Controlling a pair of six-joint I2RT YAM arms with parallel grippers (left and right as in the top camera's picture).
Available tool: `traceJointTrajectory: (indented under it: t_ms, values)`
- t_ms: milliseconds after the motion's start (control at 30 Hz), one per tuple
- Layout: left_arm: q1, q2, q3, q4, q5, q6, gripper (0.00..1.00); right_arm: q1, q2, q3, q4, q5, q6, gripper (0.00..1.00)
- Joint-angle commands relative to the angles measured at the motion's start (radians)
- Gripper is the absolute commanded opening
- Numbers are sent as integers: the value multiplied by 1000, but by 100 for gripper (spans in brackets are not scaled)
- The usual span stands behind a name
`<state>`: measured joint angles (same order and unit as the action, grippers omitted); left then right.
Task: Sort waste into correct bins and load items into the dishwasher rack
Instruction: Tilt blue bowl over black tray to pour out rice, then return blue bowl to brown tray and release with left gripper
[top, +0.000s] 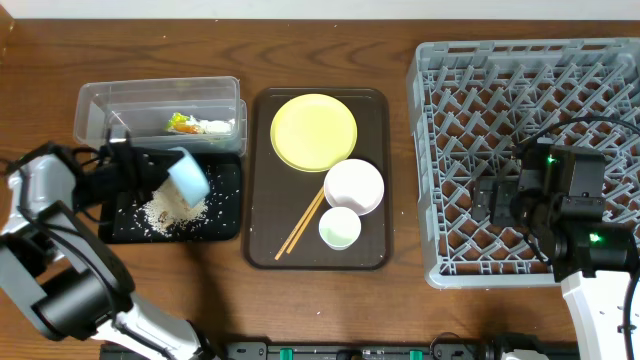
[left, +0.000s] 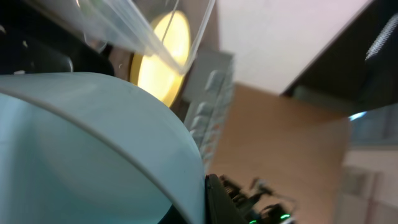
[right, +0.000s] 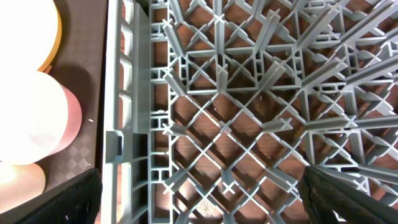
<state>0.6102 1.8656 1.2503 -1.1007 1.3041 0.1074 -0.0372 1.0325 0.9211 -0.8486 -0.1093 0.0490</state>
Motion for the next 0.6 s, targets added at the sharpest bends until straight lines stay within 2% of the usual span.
traceJointTrajectory:
  t_ms: [0, 133, 267, 567]
  values:
    - [-81, -91, 2, 0, -135, 42, 6, -15, 0, 20, 0, -8, 10, 99]
    - [-200, -175, 5, 19, -263, 34, 6, -15, 0, 20, 0, -8, 10, 99]
    - [-362, -234, 5, 68, -491, -28, 6, -15, 0, 20, 4, -8, 10, 99]
    - [-738, -213, 4, 183, -852, -40, 6, -15, 0, 20, 5, -8, 10, 99]
